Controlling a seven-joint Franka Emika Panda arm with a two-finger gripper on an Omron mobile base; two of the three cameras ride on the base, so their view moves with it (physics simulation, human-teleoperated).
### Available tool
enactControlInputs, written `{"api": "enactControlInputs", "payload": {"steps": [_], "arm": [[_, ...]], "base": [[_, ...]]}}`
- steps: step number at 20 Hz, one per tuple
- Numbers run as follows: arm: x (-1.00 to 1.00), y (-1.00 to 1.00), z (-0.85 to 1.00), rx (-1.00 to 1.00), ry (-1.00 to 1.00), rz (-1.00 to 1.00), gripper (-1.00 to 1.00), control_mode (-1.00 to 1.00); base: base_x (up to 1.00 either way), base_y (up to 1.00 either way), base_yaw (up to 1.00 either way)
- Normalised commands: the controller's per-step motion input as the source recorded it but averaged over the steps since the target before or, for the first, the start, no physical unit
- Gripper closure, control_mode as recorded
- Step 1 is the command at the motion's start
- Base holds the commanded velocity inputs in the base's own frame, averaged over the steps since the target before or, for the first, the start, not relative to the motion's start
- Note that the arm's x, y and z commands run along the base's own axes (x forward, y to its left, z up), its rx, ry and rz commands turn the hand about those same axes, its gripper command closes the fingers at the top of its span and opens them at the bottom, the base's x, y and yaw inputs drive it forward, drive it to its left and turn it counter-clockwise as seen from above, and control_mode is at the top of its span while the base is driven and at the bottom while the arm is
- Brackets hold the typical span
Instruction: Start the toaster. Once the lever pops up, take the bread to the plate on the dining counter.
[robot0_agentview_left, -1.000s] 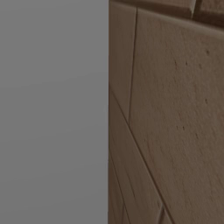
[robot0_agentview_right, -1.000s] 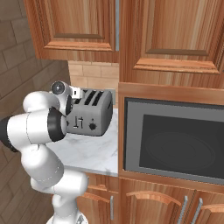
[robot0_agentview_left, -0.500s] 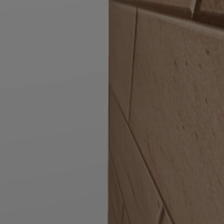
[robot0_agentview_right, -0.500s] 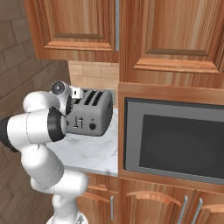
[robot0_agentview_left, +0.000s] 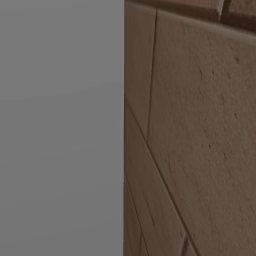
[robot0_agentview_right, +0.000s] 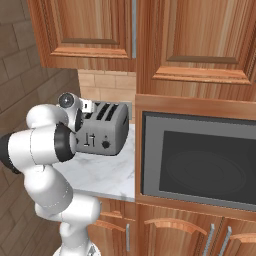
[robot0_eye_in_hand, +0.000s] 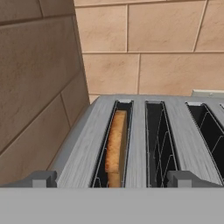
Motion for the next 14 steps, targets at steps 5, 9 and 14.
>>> {"api": "enactControlInputs", "payload": {"steps": [5, 9, 14], "arm": [[0.0, 0.0, 0.0, 0.0, 0.0, 0.0, -1.0, -1.0], [0.0, 0.0, 0.0, 0.0, 0.0, 0.0, -1.0, -1.0], [0.0, 0.0, 0.0, 0.0, 0.0, 0.0, -1.0, -1.0]], "base": [[0.0, 0.0, 0.0], [0.0, 0.0, 0.0], [0.0, 0.0, 0.0]]}}
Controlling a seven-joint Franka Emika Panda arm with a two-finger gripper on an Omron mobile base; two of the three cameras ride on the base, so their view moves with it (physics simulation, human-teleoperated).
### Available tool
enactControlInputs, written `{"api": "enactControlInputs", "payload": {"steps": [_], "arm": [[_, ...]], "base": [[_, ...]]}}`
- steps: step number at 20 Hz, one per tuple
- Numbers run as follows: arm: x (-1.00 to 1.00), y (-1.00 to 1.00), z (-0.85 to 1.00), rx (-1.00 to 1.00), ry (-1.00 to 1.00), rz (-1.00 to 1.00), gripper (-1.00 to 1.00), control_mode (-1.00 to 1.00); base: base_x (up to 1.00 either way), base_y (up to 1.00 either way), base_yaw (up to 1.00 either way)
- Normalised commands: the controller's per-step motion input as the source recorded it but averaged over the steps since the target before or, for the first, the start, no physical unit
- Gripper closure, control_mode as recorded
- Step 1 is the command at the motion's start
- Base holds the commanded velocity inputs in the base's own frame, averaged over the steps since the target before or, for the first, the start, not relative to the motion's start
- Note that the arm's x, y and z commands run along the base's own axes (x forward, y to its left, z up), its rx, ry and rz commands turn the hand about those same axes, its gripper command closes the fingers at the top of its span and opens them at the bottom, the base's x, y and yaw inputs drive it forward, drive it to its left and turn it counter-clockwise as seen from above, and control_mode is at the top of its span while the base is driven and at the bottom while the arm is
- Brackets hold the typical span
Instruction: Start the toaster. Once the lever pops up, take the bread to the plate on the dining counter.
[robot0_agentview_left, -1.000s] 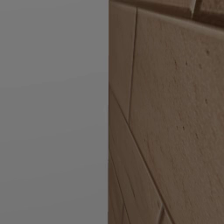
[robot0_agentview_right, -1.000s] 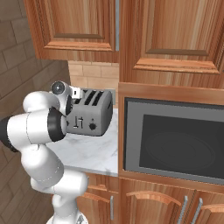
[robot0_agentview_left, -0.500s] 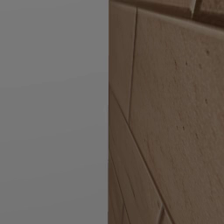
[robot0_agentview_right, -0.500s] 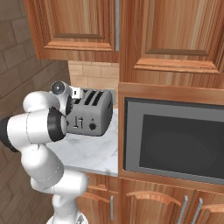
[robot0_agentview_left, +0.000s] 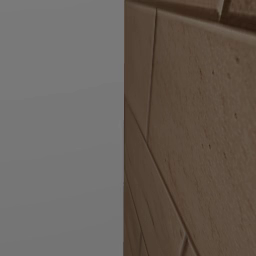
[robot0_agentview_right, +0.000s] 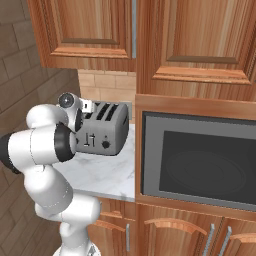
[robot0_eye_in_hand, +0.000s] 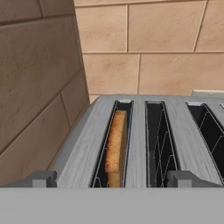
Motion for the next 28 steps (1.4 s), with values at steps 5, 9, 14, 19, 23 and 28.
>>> {"api": "enactControlInputs", "payload": {"steps": [5, 9, 14, 19, 23, 28], "arm": [[0.0, 0.0, 0.0, 0.0, 0.0, 0.0, -1.0, -1.0], [0.0, 0.0, 0.0, 0.0, 0.0, 0.0, -1.0, -1.0], [0.0, 0.0, 0.0, 0.0, 0.0, 0.0, -1.0, -1.0], [0.0, 0.0, 0.0, 0.0, 0.0, 0.0, -1.0, -1.0], [0.0, 0.0, 0.0, 0.0, 0.0, 0.0, -1.0, -1.0], [0.0, 0.0, 0.0, 0.0, 0.0, 0.0, -1.0, -1.0]], "base": [[0.0, 0.0, 0.0], [0.0, 0.0, 0.0], [0.0, 0.0, 0.0], [0.0, 0.0, 0.0], [0.0, 0.0, 0.0], [0.0, 0.0, 0.0]]}}
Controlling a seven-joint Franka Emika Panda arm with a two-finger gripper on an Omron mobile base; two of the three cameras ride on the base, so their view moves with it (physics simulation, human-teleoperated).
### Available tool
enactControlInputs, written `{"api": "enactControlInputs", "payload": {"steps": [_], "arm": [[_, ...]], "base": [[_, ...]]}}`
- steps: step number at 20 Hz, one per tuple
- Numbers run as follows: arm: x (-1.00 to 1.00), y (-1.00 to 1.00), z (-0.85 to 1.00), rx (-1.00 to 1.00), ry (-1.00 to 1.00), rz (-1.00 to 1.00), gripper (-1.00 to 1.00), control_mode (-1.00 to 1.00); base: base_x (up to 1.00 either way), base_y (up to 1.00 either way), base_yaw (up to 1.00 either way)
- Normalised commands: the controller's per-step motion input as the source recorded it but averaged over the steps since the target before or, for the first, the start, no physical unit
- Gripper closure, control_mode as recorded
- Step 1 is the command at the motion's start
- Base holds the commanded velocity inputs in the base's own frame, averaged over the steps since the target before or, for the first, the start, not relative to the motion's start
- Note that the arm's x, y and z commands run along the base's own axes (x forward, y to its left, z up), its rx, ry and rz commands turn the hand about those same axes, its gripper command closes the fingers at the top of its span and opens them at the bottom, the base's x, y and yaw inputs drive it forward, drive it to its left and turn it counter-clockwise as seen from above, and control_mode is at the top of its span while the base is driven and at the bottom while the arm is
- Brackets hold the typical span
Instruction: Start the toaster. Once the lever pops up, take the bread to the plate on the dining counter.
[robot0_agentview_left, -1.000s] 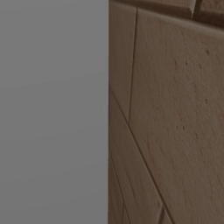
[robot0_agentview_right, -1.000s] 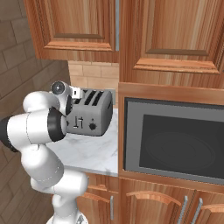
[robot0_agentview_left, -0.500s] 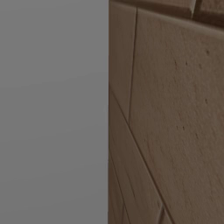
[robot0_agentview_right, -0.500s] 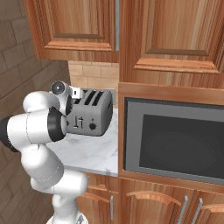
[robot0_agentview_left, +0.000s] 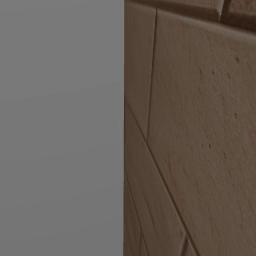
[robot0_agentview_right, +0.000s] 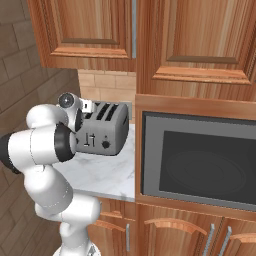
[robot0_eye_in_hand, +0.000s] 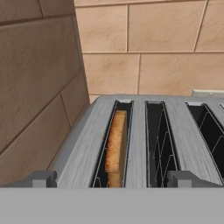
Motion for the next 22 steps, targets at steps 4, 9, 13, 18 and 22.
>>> {"api": "enactControlInputs", "payload": {"steps": [4, 9, 13, 18, 22], "arm": [[0.0, 0.0, 0.0, 0.0, 0.0, 0.0, -1.0, -1.0], [0.0, 0.0, 0.0, 0.0, 0.0, 0.0, -1.0, -1.0], [0.0, 0.0, 0.0, 0.0, 0.0, 0.0, -1.0, -1.0], [0.0, 0.0, 0.0, 0.0, 0.0, 0.0, -1.0, -1.0], [0.0, 0.0, 0.0, 0.0, 0.0, 0.0, -1.0, -1.0]], "base": [[0.0, 0.0, 0.0], [0.0, 0.0, 0.0], [0.0, 0.0, 0.0], [0.0, 0.0, 0.0], [0.0, 0.0, 0.0]]}}
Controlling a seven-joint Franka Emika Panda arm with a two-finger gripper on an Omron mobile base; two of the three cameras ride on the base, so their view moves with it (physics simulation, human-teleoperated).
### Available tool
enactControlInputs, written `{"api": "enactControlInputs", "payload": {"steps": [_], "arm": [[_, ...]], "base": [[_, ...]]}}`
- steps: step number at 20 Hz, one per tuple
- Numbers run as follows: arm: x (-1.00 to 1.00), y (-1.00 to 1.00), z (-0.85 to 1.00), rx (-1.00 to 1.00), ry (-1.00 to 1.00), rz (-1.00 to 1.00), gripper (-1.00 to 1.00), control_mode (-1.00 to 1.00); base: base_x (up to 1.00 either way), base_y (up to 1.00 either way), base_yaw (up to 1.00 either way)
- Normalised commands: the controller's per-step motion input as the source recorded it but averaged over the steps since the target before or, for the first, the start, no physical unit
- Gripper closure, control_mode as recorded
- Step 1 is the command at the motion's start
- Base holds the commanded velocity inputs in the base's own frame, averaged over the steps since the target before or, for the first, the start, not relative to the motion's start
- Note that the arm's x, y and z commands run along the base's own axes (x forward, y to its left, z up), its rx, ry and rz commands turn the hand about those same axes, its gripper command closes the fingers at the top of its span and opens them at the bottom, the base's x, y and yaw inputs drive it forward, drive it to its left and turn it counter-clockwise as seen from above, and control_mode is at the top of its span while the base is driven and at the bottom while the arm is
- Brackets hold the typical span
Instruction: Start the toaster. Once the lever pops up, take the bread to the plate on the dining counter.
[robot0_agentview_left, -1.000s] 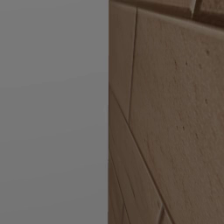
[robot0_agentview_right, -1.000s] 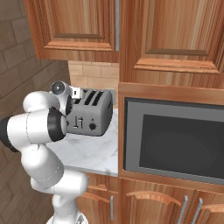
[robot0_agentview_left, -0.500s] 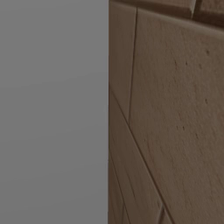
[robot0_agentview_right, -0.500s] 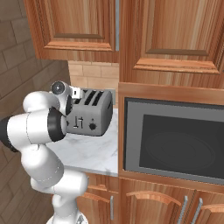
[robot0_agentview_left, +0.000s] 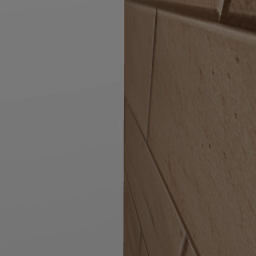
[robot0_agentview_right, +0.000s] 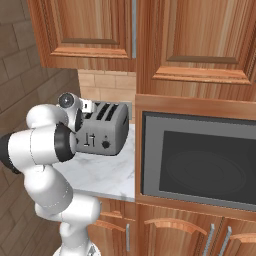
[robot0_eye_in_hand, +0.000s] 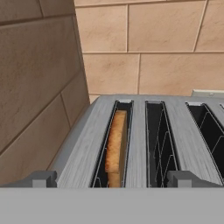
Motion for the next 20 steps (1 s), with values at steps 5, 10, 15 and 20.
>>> {"api": "enactControlInputs", "payload": {"steps": [5, 10, 15, 20], "arm": [[0.0, 0.0, 0.0, 0.0, 0.0, 0.0, -1.0, -1.0], [0.0, 0.0, 0.0, 0.0, 0.0, 0.0, -1.0, -1.0], [0.0, 0.0, 0.0, 0.0, 0.0, 0.0, -1.0, -1.0], [0.0, 0.0, 0.0, 0.0, 0.0, 0.0, -1.0, -1.0]], "base": [[0.0, 0.0, 0.0], [0.0, 0.0, 0.0], [0.0, 0.0, 0.0], [0.0, 0.0, 0.0]]}}
